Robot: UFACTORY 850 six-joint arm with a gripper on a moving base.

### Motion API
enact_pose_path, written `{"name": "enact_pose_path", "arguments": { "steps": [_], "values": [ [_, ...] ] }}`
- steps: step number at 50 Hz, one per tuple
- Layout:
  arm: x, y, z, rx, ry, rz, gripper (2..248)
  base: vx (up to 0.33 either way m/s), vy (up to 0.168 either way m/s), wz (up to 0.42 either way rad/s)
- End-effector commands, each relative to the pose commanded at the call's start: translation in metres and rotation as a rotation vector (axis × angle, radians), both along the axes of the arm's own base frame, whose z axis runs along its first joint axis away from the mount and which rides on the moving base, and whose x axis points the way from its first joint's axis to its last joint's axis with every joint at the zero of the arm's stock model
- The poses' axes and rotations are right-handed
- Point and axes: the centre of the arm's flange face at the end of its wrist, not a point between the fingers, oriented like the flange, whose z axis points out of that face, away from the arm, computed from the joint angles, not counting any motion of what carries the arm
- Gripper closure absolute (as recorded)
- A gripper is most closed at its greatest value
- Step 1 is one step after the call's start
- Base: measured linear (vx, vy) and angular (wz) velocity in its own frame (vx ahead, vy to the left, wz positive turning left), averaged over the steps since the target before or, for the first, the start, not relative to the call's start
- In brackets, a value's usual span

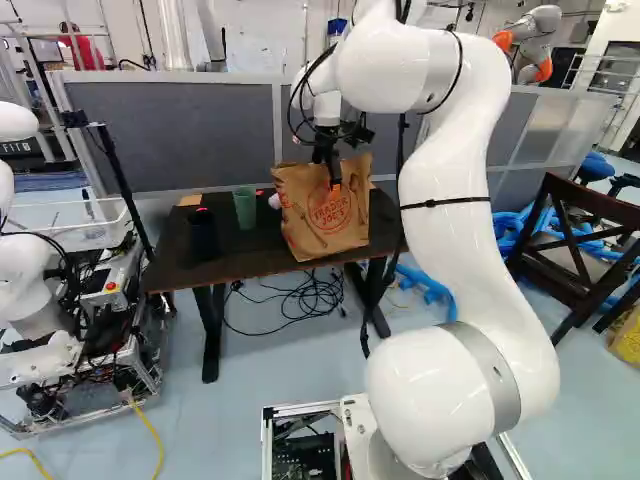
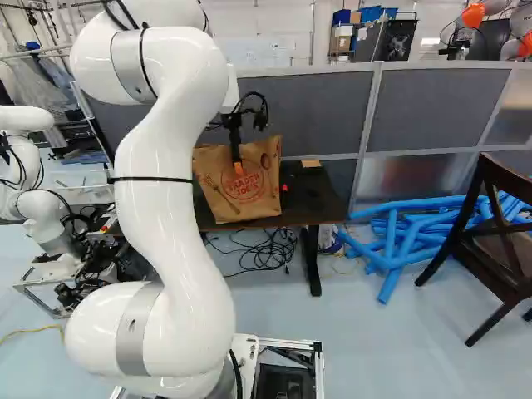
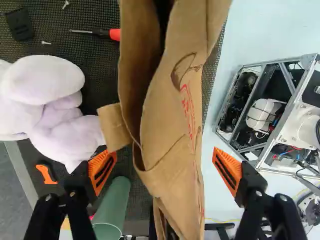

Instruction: Pick up the bag on the ground and place it on the table

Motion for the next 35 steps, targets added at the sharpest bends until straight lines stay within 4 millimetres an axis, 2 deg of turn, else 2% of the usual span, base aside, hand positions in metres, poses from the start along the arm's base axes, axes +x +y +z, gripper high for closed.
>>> {"name": "enact_pose_path", "arguments": {
  "steps": [35],
  "values": [
    [-0.018, -0.002, 0.051, 0.007, -0.067, 0.000, 3, 0.000, 0.000, 0.000]
  ]
}}
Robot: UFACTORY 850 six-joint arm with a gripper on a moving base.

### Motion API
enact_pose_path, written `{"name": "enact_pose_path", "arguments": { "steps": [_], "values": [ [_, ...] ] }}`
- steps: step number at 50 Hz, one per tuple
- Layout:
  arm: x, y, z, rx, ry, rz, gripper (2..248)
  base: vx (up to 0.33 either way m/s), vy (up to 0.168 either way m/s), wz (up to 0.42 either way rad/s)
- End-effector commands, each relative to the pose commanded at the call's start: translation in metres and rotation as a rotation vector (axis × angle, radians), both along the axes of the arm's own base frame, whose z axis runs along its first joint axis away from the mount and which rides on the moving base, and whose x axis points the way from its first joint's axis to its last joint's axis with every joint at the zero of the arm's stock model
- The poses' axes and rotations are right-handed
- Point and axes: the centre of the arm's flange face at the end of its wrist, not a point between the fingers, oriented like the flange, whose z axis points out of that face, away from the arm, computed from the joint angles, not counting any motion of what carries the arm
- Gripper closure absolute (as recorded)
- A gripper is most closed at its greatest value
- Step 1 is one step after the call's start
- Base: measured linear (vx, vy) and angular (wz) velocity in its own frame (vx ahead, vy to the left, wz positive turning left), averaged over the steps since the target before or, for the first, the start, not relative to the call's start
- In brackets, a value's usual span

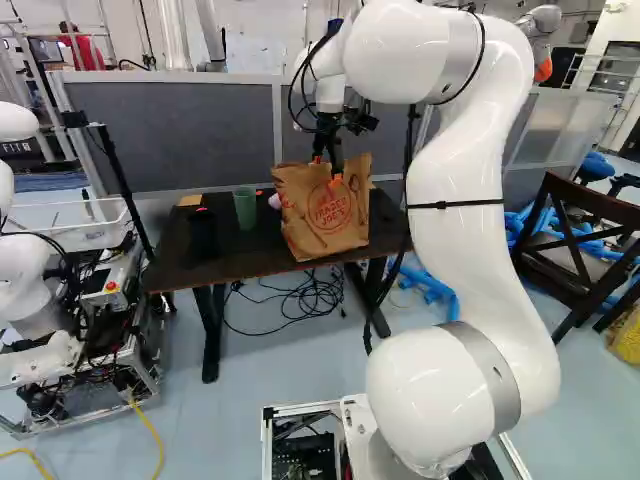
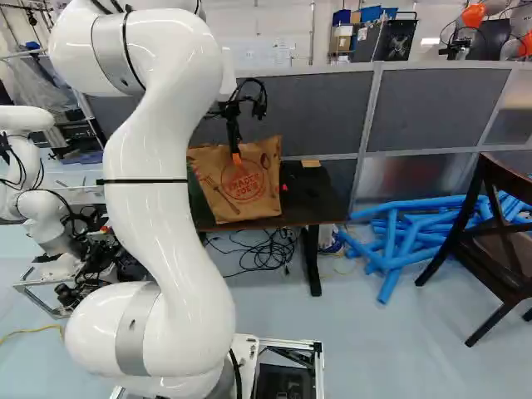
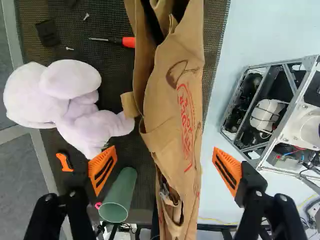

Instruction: Pick up the bag on the ground and place it on the table

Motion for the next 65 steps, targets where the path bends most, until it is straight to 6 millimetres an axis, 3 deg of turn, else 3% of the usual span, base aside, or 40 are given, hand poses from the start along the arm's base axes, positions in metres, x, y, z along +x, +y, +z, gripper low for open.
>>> {"name": "enact_pose_path", "arguments": {
  "steps": [65],
  "values": [
    [-0.055, -0.006, 0.101, -0.003, 0.016, -0.005, 3, 0.000, 0.000, 0.000]
  ]
}}
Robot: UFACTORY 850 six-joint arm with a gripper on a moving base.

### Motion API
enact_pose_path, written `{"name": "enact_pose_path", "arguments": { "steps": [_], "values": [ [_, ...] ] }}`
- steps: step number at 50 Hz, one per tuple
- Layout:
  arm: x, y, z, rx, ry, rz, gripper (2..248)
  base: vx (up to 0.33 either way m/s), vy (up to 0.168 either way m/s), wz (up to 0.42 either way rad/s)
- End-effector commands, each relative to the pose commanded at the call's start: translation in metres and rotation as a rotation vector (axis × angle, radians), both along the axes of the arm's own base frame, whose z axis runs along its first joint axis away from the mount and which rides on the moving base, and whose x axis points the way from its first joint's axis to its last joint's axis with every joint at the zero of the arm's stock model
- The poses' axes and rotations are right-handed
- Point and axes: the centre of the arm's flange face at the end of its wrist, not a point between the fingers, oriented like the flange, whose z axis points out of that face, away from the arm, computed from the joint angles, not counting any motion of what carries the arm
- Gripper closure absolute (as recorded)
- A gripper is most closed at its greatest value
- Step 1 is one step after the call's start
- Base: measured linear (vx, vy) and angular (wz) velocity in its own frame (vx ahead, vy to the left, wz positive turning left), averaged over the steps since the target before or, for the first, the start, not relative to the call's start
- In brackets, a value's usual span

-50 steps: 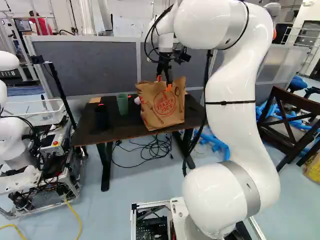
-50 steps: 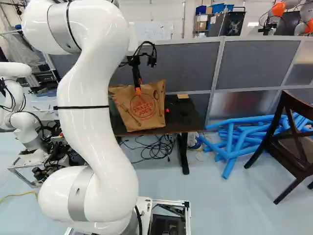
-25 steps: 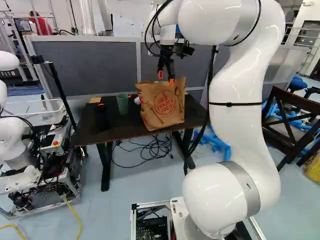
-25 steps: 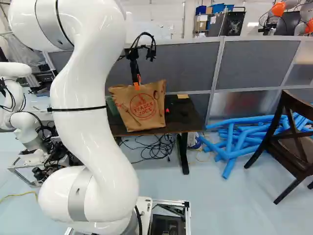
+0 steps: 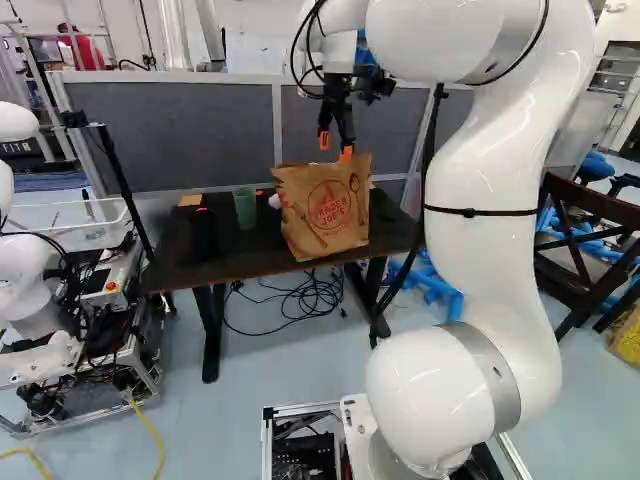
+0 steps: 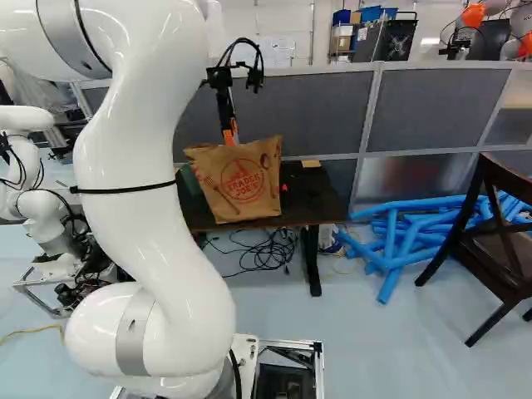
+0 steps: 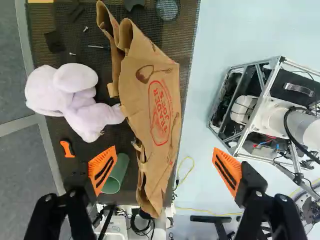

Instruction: Pick up the bag on the ground and place it on the table

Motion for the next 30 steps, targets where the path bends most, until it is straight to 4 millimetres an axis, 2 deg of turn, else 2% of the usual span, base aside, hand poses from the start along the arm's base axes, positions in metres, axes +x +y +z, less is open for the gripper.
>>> {"name": "enact_pose_path", "arguments": {
  "steps": [20, 30],
  "values": [
    [-0.0013, -0.0001, 0.0025, 0.000, -0.002, 0.000, 3, -0.001, 0.000, 0.000],
    [-0.0013, -0.0001, 0.0025, 0.000, -0.002, 0.000, 3, -0.070, 0.000, 0.002]
  ]
}}
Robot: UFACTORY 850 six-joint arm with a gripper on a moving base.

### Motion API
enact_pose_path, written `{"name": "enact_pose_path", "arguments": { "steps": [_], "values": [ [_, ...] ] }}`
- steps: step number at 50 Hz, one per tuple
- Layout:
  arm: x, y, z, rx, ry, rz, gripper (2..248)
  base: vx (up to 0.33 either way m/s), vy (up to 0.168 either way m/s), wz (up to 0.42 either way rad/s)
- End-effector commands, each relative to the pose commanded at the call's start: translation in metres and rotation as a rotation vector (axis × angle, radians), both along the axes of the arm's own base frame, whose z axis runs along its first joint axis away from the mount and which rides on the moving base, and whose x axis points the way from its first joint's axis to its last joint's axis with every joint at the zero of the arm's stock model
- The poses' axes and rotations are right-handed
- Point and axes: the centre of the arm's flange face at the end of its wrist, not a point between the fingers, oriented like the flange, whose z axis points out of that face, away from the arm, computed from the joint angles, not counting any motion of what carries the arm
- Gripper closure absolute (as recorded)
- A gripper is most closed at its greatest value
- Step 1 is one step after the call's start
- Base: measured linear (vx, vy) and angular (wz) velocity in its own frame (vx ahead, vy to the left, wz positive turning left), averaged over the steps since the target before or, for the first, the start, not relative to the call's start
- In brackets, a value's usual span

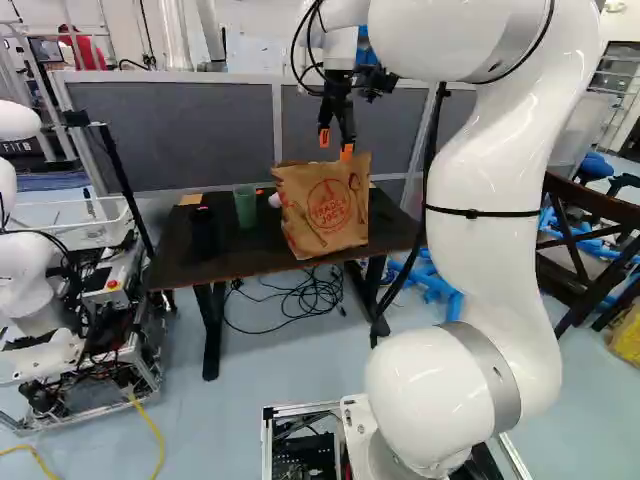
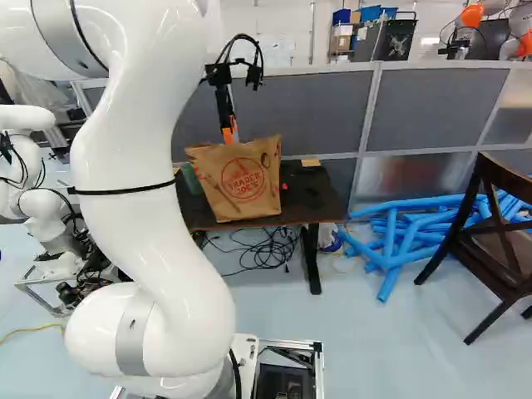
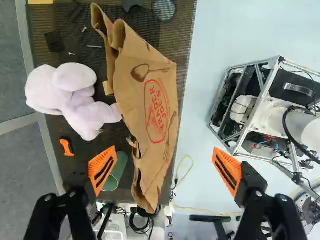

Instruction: Pick up the bag on the ground and place it on the table

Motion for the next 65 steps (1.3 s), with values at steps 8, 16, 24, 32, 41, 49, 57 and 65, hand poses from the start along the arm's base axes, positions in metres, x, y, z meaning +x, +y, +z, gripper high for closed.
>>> {"name": "enact_pose_path", "arguments": {
  "steps": [8, 16, 24, 32, 41, 49, 57, 65],
  "values": [
    [0.0000, 0.0000, 0.0000, 0.000, 0.000, 0.000, 3, -0.145, -0.002, 0.005],
    [0.0000, 0.0000, 0.0000, 0.000, 0.000, 0.000, 3, -0.188, 0.000, 0.015],
    [0.0000, 0.0000, 0.0000, 0.000, 0.000, 0.000, 3, -0.195, -0.001, 0.011],
    [0.0000, 0.0000, 0.0000, 0.000, 0.000, 0.000, 3, -0.192, -0.001, 0.012],
    [0.0000, 0.0000, 0.0000, 0.000, 0.000, 0.000, 3, -0.182, 0.000, 0.013],
    [0.0000, 0.0000, 0.0000, 0.000, 0.000, 0.000, 3, -0.183, -0.003, 0.012],
    [0.0000, 0.0000, 0.0000, 0.000, 0.000, 0.000, 3, -0.179, -0.002, 0.010],
    [0.0000, 0.0000, 0.0000, 0.000, 0.000, 0.000, 3, -0.183, -0.001, 0.016]
  ]
}}
